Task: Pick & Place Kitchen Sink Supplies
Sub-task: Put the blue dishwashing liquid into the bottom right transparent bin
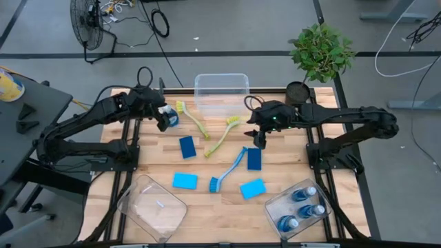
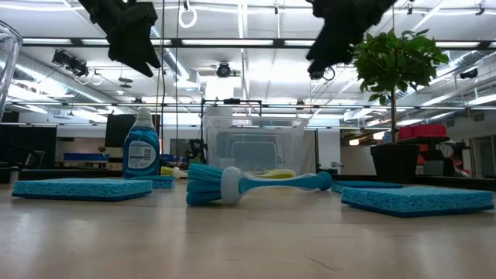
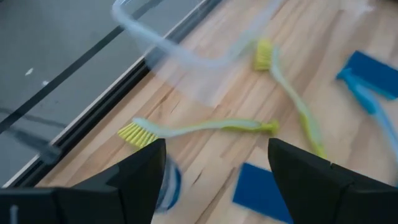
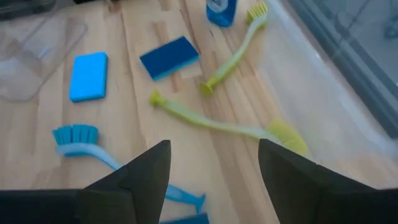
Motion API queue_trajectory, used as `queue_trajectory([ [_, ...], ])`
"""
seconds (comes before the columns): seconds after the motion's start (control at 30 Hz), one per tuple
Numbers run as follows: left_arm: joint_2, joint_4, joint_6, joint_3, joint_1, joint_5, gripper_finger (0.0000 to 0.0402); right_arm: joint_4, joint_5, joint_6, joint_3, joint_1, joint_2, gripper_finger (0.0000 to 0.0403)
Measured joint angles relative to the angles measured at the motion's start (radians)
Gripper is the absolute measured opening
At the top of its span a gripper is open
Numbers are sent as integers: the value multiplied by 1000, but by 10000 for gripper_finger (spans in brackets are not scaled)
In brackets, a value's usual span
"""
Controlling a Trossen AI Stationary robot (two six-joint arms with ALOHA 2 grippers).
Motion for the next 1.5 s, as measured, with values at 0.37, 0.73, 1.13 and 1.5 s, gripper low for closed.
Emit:
queue_trajectory([
  [0.37,47,-23,-24,0,163,45,348,59,-15,14,-102,-16,-87,242],
  [0.73,243,-26,82,0,213,82,366,108,-18,18,-102,-16,-87,242],
  [1.13,343,-78,104,0,252,61,352,108,-3,78,-102,-16,-87,242],
  [1.5,345,-77,103,0,252,21,301,110,12,96,-102,-16,-86,242],
])
